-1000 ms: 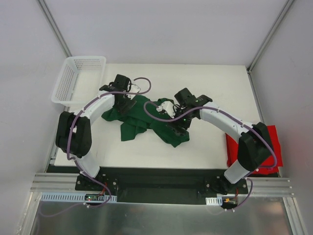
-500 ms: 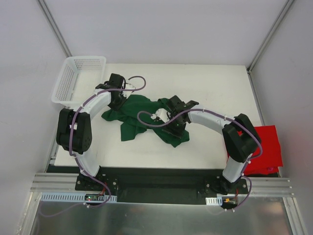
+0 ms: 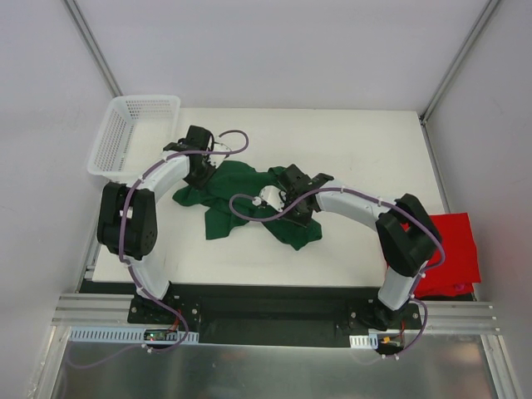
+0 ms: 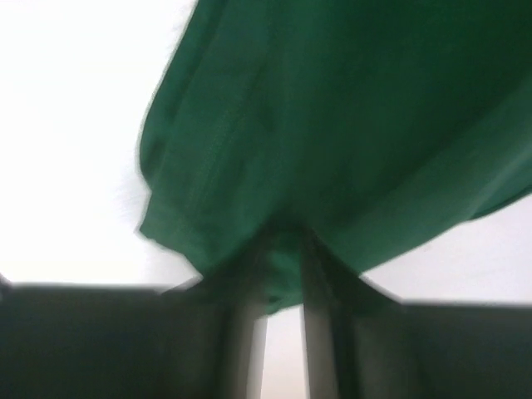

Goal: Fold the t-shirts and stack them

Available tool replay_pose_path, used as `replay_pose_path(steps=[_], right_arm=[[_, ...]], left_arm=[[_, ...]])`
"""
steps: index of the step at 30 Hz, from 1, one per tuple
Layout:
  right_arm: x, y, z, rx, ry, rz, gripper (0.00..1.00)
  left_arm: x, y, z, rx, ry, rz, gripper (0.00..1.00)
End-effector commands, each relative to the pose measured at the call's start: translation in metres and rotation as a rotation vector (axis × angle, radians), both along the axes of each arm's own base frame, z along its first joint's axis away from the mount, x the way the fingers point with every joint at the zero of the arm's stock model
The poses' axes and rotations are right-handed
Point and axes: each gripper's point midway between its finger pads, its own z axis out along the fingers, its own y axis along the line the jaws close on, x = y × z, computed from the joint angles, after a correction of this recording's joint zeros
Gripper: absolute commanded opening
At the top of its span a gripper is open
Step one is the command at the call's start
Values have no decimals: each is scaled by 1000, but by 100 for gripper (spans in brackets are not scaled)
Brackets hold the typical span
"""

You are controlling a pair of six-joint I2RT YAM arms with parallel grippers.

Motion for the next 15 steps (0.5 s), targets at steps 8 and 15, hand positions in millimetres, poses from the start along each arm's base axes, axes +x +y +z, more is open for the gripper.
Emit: replay_pose_path(steps=[8,15], right_arm=[[24,-9,47,1,-185,-38,1],[26,-6,49,32,-176,-75,41]], left_arm=[[15,3,50,7,-141,-14,0],[12,5,94,-11,-258,-12,0]])
